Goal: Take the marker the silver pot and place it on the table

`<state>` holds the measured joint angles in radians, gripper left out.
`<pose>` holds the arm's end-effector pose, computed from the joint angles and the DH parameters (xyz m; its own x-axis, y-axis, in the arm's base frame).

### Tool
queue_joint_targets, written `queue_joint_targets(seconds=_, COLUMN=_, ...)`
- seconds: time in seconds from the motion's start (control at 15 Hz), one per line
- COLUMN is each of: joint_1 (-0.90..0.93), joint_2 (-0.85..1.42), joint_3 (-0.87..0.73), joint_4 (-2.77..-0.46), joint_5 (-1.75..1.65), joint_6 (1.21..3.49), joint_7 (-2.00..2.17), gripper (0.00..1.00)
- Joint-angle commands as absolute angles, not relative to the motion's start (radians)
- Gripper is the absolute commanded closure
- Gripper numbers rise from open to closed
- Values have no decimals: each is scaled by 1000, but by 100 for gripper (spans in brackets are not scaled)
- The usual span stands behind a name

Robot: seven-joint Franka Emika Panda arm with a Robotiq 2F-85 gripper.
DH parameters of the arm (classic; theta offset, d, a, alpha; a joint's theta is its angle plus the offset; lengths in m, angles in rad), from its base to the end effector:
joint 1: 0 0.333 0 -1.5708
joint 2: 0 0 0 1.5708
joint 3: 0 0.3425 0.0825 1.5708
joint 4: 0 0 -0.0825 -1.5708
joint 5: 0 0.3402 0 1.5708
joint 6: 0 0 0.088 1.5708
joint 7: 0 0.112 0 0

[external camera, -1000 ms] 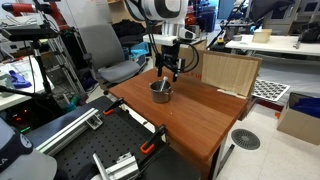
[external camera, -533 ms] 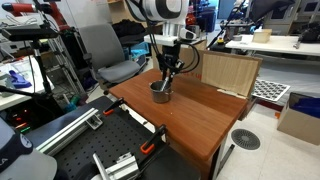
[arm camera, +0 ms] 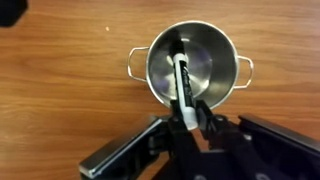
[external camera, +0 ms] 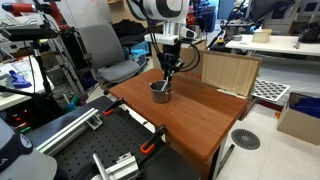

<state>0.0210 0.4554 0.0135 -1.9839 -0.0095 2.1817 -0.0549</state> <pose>0.5637 0.0187 0.2672 0.9626 0.0937 -0.2543 0.0933 -0.9955 -0.0138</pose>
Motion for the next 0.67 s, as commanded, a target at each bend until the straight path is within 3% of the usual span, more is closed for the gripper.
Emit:
queue_joint_targets(seconds=0.0, joint_1=-4, joint_2=425, joint_3=35, joint_4=-1985, joint_5=40, joint_6=2174, joint_7=-91, gripper=95)
queue_joint_targets(seconds=0.6, joint_1=-15, joint_2=255, joint_3=57, joint_4=-1983, joint_5=227, joint_6=2107, joint_7=-143, gripper=95)
